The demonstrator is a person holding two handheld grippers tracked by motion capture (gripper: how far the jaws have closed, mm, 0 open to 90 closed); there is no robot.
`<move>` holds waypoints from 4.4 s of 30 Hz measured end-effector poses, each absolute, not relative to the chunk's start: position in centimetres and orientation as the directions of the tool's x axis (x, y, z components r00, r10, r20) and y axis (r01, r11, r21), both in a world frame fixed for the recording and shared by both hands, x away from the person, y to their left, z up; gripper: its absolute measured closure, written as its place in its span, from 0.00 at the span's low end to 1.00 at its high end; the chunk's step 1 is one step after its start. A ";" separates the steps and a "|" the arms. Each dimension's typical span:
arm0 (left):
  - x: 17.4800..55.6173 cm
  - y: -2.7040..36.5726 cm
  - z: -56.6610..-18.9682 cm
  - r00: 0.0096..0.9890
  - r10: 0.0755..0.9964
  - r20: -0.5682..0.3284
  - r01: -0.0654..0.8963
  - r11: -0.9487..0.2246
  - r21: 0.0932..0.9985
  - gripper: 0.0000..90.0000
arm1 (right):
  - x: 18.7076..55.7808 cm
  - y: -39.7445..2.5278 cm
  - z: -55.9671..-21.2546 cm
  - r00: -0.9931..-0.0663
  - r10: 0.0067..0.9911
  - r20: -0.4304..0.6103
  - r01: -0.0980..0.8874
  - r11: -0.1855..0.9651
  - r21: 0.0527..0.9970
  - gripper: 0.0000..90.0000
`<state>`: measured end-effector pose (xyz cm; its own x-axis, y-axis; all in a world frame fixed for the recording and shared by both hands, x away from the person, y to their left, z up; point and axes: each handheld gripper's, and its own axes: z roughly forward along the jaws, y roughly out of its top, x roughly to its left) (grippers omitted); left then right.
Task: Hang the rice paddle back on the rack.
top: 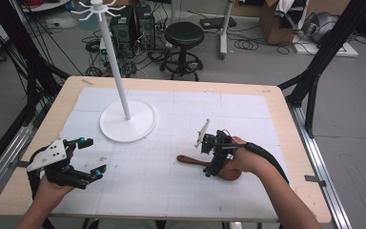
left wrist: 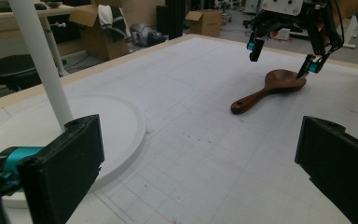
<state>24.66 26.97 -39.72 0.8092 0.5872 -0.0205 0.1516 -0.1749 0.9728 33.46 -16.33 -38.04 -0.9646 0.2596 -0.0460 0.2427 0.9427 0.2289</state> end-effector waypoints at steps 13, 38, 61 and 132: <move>24.6 26.9 -39.7 0.808 0.588 -0.017 0.150 -0.179 0.972 0.02 | 33.6 -15.5 -39.0 -0.964 0.264 -0.042 0.252 0.950 0.182 0.16; 24.6 26.9 -39.7 0.809 0.588 -0.015 0.152 -0.184 0.971 0.02 | 34.4 -14.2 -40.4 -0.961 0.273 -0.046 0.267 0.958 0.108 0.36; 24.6 26.9 -39.7 0.810 0.586 -0.012 0.149 -0.187 0.971 0.02 | 35.0 -13.5 -41.0 -0.955 0.295 -0.032 0.292 0.954 0.065 0.56; 24.6 26.6 -39.8 0.814 0.581 -0.003 0.146 -0.198 0.969 0.02 | 34.7 -13.3 -41.4 -0.963 0.271 0.000 0.270 0.961 0.054 0.87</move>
<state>24.56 26.65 -39.77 0.8141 0.5807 -0.0035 0.1455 -0.1982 0.9693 34.70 -13.27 -41.41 -0.9627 0.2706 0.0000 0.2702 0.9613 0.0537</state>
